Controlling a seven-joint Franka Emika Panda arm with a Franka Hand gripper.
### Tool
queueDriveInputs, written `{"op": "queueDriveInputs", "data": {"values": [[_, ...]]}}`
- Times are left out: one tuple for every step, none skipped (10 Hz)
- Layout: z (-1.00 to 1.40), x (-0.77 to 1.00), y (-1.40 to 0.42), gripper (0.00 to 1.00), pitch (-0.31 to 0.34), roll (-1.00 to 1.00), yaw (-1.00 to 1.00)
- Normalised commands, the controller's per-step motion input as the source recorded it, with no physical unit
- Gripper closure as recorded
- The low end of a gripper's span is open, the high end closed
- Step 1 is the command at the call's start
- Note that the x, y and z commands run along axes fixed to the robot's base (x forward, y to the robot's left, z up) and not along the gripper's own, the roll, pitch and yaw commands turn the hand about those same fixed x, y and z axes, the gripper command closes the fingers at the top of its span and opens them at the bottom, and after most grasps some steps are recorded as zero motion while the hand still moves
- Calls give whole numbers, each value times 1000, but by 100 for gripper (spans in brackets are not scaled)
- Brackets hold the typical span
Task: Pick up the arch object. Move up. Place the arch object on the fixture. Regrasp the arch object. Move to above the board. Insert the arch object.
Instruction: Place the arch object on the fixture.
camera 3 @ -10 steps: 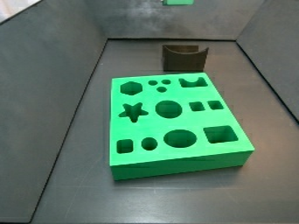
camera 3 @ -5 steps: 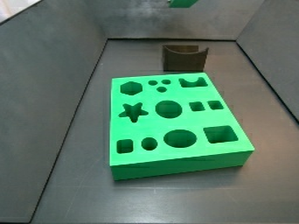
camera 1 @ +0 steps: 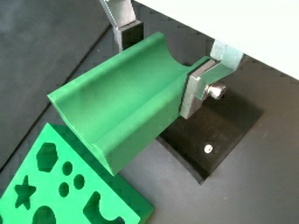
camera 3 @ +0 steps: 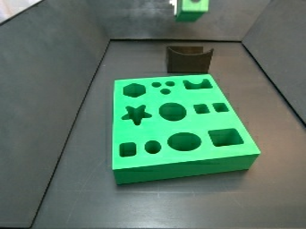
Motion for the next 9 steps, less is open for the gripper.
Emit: {"op": "queueDriveInputs", "data": {"values": [[-1000,141,85,100,95,-1000,-198],[-1000,150,93,100,80,-930,-204],[-1000,162,101,100,53,-714,-186],[-1000,173,107,100,38,-550,-167],[-1000,180,114,100,30,-392,-149],[-1000,187,113,100,26,-269,-132],[-1000,193,112,100,15,-208,-117],[-890,177,109,100,12,-183,-106],[-657,141,91,100,12,-164,-90]]}}
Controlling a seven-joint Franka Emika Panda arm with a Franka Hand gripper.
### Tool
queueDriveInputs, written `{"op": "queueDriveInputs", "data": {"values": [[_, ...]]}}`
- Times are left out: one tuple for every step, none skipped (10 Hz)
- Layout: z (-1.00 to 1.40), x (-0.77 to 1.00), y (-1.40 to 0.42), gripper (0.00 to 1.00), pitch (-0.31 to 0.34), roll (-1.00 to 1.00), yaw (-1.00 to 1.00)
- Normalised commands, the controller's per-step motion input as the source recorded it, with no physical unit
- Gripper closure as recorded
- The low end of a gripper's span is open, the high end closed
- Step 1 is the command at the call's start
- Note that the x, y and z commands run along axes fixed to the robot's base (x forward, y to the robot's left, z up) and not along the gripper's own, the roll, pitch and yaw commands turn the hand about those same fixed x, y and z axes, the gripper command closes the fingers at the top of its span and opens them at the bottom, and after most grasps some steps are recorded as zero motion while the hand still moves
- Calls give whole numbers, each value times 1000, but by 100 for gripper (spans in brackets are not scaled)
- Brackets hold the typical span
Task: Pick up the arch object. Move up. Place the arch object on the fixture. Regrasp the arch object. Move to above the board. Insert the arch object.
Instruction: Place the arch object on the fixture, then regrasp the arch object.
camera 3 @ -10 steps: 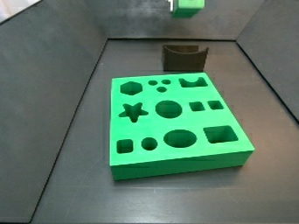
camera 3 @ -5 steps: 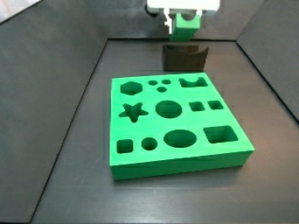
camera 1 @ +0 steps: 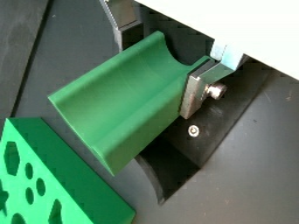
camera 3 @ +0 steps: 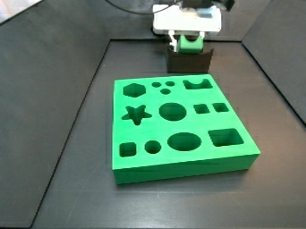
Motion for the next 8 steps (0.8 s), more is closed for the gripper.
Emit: {"op": "queueDriveInputs", "data": {"values": [[-553,112,85,100,12,-127,-72],[-558,91,63,100,8,-117,-64],[-167,0,-500,100,0,0,0],[0,0,0,0,0,0,0],[1000,0,0,0,44,-25,67],[1000,-3,1,0,45,-20,68],[1000,-24,-3,0,61,10,54],[1000,-29,-8,0,73,33,36]]}}
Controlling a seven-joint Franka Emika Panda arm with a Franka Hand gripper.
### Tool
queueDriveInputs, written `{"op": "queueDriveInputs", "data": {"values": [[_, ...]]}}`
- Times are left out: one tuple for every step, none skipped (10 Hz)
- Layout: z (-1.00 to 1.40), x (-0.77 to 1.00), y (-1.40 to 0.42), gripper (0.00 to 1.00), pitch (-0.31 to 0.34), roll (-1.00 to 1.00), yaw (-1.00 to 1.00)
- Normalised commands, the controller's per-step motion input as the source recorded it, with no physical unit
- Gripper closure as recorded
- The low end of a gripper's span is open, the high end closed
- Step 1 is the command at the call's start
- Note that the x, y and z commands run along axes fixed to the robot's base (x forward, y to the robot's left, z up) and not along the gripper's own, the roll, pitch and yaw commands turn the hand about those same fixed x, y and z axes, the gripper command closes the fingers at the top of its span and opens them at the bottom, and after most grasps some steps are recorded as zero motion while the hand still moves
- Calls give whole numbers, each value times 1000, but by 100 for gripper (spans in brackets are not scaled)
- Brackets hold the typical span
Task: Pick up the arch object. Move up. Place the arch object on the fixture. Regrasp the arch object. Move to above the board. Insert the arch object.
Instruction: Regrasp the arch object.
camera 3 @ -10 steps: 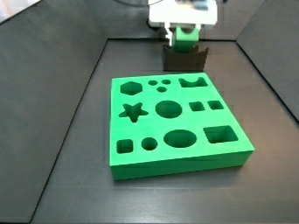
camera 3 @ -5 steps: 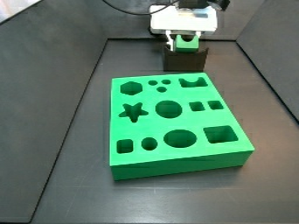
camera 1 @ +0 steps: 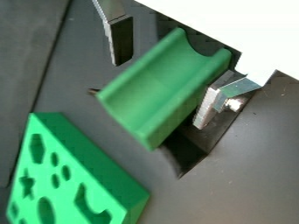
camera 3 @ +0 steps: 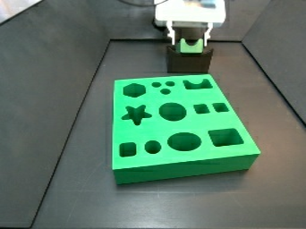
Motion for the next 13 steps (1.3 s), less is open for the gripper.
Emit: {"op": "queueDriveInputs", "data": {"values": [[1000,-34,-4,0,86,49,12],[916,-34,-3,0,92,49,3],[679,-30,2,0,98,47,-16],[495,-25,4,0,97,48,-32],[255,-22,5,0,91,46,-45],[1000,-75,-980,0,48,1000,12],[933,-71,-1000,0,45,1000,12],[915,-100,-1000,0,34,1000,11],[794,-136,-943,0,23,1000,10],[662,-124,-846,0,19,1000,10],[382,-82,-635,0,15,1000,10],[97,-50,-398,0,12,1000,10],[27,-30,-213,0,10,1000,11]]}}
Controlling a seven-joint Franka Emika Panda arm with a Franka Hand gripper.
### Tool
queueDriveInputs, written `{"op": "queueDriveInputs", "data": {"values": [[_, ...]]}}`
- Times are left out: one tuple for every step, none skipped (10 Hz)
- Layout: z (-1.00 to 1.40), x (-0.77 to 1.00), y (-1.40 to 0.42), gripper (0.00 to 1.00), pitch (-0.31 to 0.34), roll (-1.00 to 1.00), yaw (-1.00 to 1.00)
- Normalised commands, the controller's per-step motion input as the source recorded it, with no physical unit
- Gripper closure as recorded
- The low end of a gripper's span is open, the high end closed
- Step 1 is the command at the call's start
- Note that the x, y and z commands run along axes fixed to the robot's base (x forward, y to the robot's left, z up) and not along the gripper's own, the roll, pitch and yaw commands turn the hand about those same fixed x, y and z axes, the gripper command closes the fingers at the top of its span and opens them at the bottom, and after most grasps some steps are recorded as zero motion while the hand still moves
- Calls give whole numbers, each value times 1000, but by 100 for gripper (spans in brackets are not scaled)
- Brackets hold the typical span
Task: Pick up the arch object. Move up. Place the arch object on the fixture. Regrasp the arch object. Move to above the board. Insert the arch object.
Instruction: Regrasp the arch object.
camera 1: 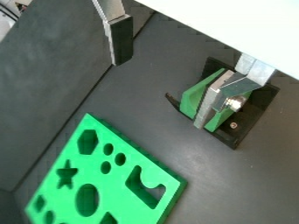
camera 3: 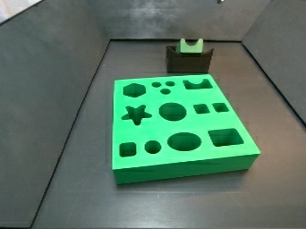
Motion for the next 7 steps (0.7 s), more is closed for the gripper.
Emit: {"op": "queueDriveInputs", "data": {"values": [[50,-34,-42,0,9,1000,11],[40,-37,-22,0,6,1000,12],[8,-32,-40,0,-1,1000,12],[14,-40,-30,0,-6,1000,13],[21,-48,-25,0,-12,1000,14],[14,-44,-26,0,-19,1000,14],[0,-38,-23,0,-26,1000,16]]}}
